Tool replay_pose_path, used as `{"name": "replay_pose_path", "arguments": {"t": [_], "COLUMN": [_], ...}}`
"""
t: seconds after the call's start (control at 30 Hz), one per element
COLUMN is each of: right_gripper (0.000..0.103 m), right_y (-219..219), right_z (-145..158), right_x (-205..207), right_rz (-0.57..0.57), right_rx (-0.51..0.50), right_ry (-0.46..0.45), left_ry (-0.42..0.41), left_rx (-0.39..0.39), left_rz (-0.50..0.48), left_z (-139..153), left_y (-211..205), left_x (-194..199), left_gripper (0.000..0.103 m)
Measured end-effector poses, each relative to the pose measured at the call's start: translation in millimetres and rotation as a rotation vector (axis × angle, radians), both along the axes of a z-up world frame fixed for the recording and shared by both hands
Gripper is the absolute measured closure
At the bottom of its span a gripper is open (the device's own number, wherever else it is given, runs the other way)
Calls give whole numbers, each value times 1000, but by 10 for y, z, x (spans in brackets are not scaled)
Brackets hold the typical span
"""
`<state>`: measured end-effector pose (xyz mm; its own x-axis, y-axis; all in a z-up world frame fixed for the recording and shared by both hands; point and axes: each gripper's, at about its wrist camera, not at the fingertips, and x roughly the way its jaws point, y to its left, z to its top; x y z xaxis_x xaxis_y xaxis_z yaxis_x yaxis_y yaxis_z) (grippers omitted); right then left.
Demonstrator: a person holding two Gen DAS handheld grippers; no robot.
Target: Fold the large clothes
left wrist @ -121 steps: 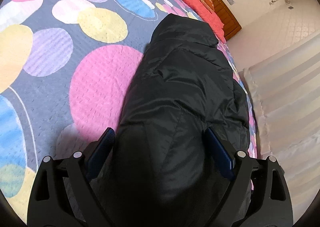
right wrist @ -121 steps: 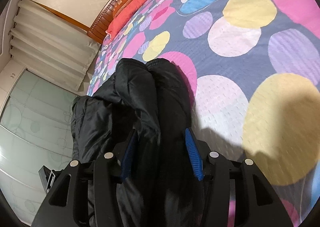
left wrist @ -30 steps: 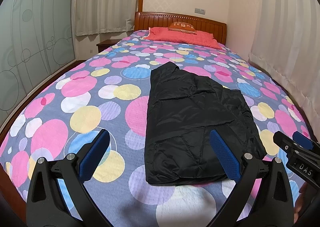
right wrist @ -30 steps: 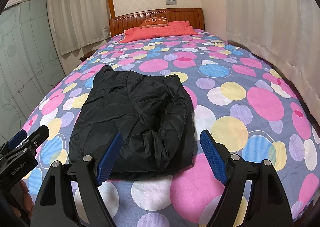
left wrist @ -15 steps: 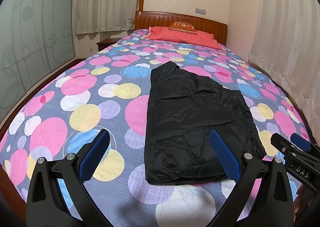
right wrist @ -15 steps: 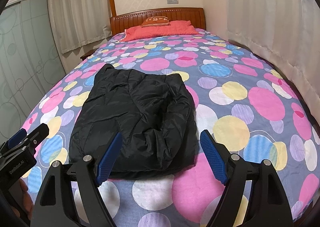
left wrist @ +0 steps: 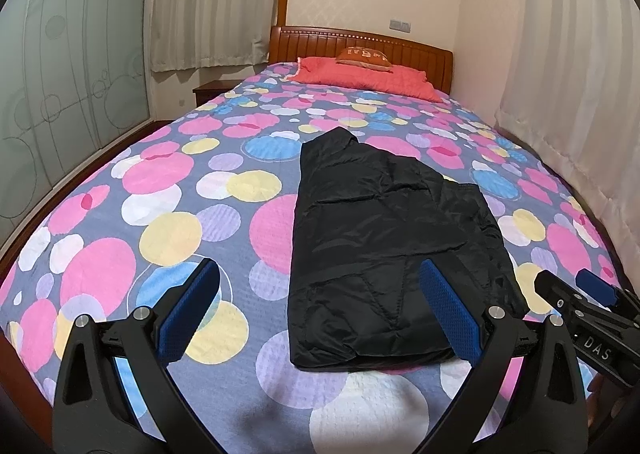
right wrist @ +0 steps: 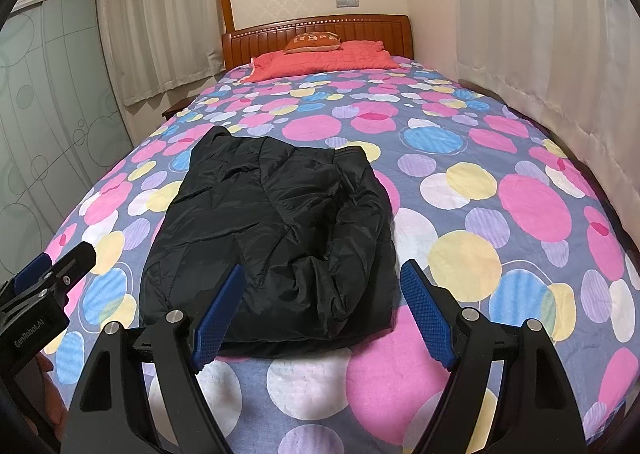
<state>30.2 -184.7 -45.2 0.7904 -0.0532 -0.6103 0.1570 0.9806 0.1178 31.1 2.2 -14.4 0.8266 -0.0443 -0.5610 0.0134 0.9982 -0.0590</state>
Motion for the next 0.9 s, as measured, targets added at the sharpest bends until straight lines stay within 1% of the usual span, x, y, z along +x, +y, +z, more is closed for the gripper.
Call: {"name": "replay_pose_path", "arguments": {"t": [0.17, 0.33, 0.43, 0.5, 0.53, 0.57, 0.63, 0.73, 0.9], "right_gripper": [24, 24, 24, 24, 24, 24, 24, 24, 24], "right_y": [0, 9, 42, 53, 47, 51, 12, -45, -205], "right_z": [-2, -18, -53, -66, -78, -92, -111, -127, -183], "right_x": [0, 6, 2, 8, 16, 18, 39, 64, 118], "right_rz": [-2, 0, 1, 2, 3, 4, 6, 2, -23], "right_rx": [1, 0, 5, 5, 7, 9, 13, 20, 31], "right_ry": [0, 4, 8, 10, 12, 14, 19, 24, 34], "left_ry": [-2, -29, -41, -15, -10, -12, -14, -29, 27], "left_rx": [40, 27, -3, 0, -4, -15, -11, 6, 1], "left_rz": [44, 8, 5, 29, 23, 15, 13, 42, 38], "left_z": [45, 85, 80, 49, 38, 30, 13, -17, -155], "left_y": [-104, -90, -61, -44, -37, -34, -29, -21, 55], "left_x": [-39, -55, -48, -22, -9, 2, 16, 53, 214], "left_gripper": [3, 2, 2, 2, 2, 2, 2, 2, 2]}}
